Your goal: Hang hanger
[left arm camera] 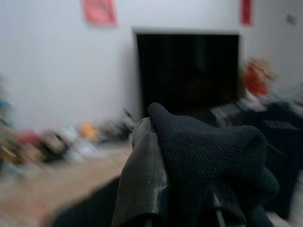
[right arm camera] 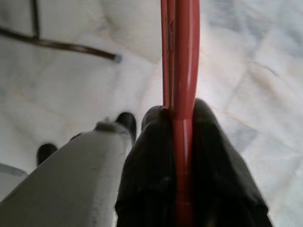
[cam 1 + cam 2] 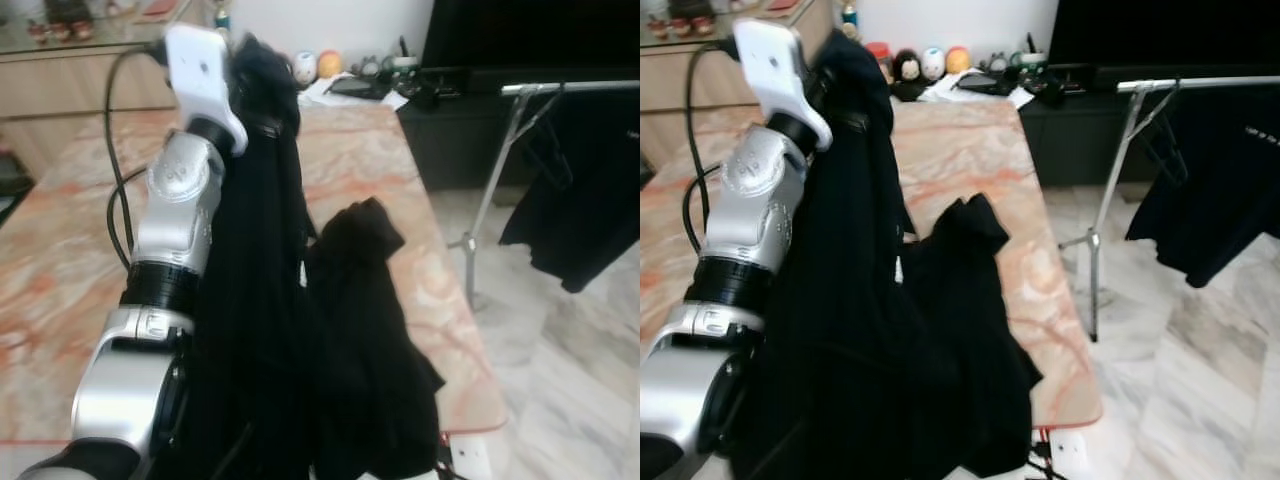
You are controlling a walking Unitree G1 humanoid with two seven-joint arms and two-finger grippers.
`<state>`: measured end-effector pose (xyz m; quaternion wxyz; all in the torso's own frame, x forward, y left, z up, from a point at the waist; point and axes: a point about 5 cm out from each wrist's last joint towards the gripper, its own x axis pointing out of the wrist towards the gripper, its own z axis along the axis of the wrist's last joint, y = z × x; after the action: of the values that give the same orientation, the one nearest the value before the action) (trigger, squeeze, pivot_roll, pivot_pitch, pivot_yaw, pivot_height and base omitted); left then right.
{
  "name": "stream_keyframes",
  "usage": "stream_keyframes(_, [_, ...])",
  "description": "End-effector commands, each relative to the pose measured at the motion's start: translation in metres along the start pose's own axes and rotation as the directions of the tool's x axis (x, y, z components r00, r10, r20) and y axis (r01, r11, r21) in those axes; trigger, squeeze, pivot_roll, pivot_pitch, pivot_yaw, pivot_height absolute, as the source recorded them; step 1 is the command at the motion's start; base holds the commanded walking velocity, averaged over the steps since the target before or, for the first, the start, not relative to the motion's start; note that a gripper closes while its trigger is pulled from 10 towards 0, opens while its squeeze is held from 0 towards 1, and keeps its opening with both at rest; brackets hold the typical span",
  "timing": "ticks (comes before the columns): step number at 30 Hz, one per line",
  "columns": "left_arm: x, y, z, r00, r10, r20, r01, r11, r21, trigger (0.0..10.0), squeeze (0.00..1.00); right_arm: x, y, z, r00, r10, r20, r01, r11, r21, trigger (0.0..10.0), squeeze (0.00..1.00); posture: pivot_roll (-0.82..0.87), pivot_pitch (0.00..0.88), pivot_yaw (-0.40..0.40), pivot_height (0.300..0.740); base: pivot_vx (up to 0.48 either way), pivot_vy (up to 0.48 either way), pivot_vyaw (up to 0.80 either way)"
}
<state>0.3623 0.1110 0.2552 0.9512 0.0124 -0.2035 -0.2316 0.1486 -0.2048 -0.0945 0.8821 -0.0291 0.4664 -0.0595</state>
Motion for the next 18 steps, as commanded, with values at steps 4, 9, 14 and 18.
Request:
stream_keyframes(4, [-0.030,0.004,-0.011,0.999,0.034,-0.039,-0.034,0.999,0.012,10.0,0.00,-0.002,0.005,-0.007,1.000,0.009,-0.021,-0.009,1.000,-0.002,10.0,0.00,0.02,0.000,-0.004,0.740,0.000,0.000,0.00])
stream_keyframes(9, [-0.072,-0.011,-0.035,0.985,0.023,-0.168,-0.028,0.999,-0.027,10.0,0.00,-0.002,0.007,-0.009,1.000,0.013,-0.023,-0.013,1.000,-0.004,10.0,0.00,0.02,0.000,0.003,0.740,0.000,0.000,0.00])
stream_keyframes(14, [-0.096,-0.028,-0.050,0.963,-0.025,-0.270,0.019,0.999,-0.027,10.0,0.00,-0.002,0.006,-0.010,1.000,0.015,-0.025,-0.015,1.000,-0.007,10.0,0.00,0.03,0.000,0.005,0.740,0.000,0.000,0.00])
stream_keyframes(18, [-0.104,-0.037,-0.056,0.953,-0.032,-0.302,0.012,0.998,-0.067,10.0,0.72,-0.002,0.007,-0.010,0.999,0.018,-0.027,-0.018,1.000,-0.012,10.0,0.00,0.02,0.000,0.010,0.740,0.000,0.000,0.00])
